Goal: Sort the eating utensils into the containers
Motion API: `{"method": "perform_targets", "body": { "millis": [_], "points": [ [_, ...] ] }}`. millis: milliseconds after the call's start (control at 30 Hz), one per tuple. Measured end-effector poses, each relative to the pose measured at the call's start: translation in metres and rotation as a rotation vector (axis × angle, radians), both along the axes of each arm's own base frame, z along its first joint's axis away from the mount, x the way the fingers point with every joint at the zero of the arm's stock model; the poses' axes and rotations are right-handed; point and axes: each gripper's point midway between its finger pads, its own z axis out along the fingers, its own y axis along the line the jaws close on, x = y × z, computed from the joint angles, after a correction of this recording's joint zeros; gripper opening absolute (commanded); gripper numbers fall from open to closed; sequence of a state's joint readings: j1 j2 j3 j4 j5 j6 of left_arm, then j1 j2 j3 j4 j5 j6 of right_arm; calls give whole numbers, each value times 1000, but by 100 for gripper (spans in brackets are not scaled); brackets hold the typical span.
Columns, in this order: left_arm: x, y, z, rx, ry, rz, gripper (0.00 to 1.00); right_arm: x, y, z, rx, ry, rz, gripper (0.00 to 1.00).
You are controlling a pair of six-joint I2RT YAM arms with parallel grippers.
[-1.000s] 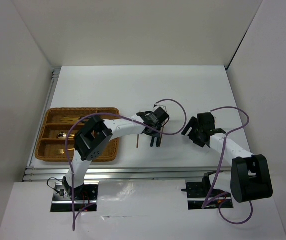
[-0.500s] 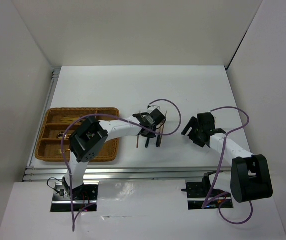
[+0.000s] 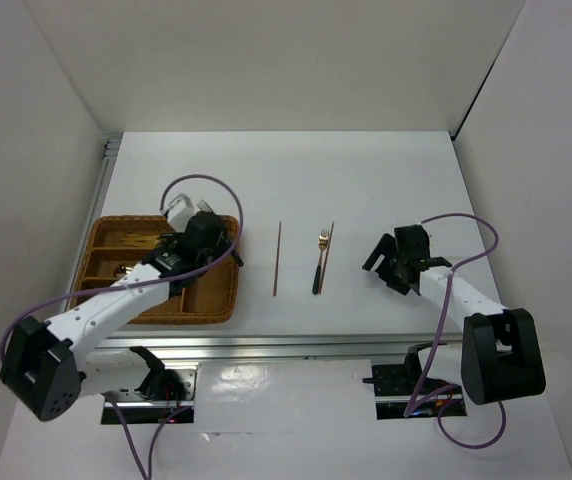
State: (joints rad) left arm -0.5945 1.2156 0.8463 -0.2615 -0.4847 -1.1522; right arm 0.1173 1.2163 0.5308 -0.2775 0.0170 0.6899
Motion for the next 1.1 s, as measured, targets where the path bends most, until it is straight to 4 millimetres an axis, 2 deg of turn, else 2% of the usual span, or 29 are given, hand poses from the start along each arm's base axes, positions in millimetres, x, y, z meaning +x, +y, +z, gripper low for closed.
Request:
{"method": "perform_targets", "body": {
  "millis": [67,267,500,733,967,1100],
  "points": [
    [-8,22,-3,-57,4,110,23,0,0,-1,1,3,1,86],
    [-42,100,-34,-145,77,493,23,0,1,-1,5,4,4,86],
    [-65,152,-32,-185,71,753,23,0,1,-1,5,4,4,86],
    [-90,177,-46,-161,143,900,26,0,1,-1,5,4,4,86],
    [-101,182,-46,-172,148,939,27,-1,1,-4,5,15,5,86],
    [-107,184,-53,-162,165,951,30,0,2,-3,10,11,8,86]
  ]
}}
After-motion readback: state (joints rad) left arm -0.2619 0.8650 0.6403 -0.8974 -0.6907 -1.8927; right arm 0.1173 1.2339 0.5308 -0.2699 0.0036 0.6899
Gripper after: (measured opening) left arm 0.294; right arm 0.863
